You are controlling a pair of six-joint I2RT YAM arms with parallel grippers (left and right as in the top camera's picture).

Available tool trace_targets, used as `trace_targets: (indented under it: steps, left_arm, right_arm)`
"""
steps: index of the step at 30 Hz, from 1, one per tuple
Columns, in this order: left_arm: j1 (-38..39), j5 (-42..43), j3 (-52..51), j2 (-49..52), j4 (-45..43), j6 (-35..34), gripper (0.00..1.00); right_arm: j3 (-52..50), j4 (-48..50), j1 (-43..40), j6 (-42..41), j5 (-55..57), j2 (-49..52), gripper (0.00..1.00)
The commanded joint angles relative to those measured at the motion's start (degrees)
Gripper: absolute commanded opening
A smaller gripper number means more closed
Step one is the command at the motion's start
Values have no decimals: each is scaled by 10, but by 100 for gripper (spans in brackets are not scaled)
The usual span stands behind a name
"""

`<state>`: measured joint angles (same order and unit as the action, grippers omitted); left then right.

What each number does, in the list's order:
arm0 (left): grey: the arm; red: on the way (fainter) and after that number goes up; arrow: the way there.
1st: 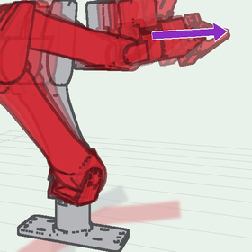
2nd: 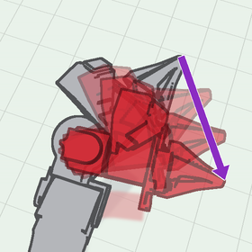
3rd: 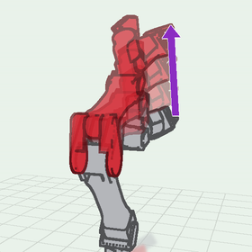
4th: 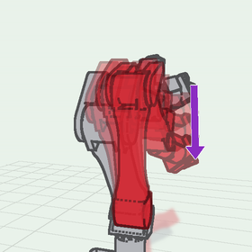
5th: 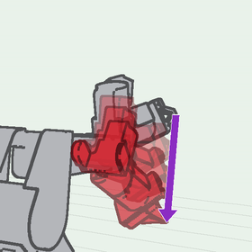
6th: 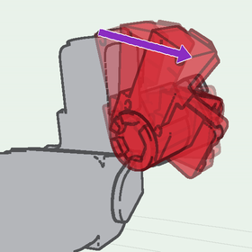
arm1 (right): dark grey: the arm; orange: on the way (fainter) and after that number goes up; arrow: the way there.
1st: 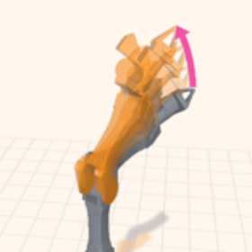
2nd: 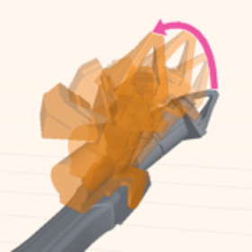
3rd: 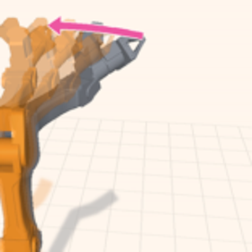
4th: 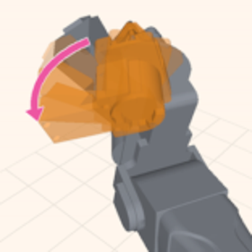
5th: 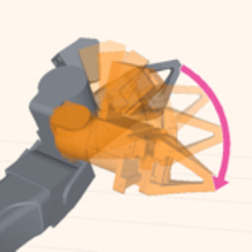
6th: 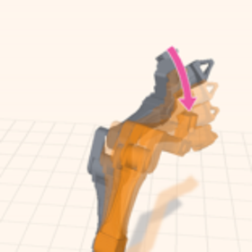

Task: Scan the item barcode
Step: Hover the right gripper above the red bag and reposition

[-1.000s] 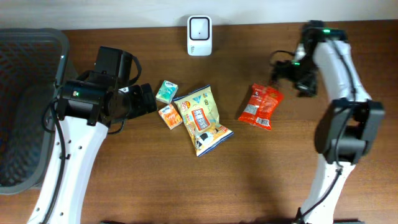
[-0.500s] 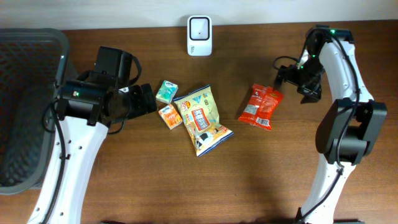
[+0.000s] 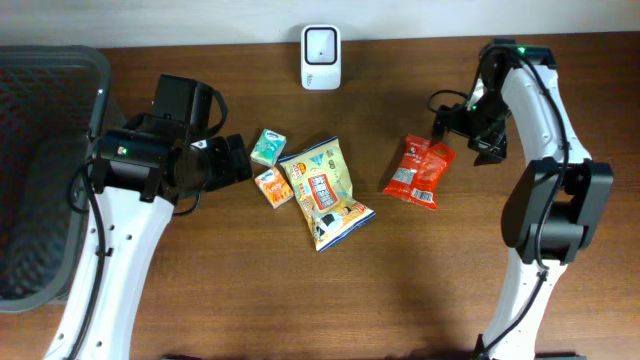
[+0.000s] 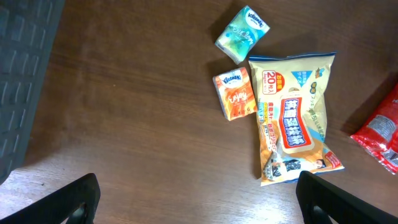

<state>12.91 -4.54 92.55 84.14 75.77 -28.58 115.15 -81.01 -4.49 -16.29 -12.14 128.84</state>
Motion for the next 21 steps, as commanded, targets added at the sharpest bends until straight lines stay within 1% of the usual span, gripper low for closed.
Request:
trace_targets:
  steps: [1,3,6,8,15,18,21]
  left_arm:
    - [1,-2,-1,2,-1,-7,99]
    - [1,-2,-1,2,-1,-7,99]
    - [1,-2,-1,2,-1,-7,99]
    - [1,-2,-1,2,-1,-7,99]
    - [1,-2,-1,2,-1,-7,99]
    - [1,-2,-1,2,-1,-7,99]
    - [1,-2,-1,2,-1,-7,99]
  right_arm:
    - [-6,27,2,-3,-2,-19,99]
    - [-6,47,2,-3,53,-19,99]
    - [-6,49,-3,-3,136,-19,98]
    - [-6,41,-8,-3,156,-19,99]
    - [-6,42,-8,-3,67,-19,99]
    - [-6,42,-7,-3,5,-19,99]
    - [-6,42,-7,-3,3,-19,98]
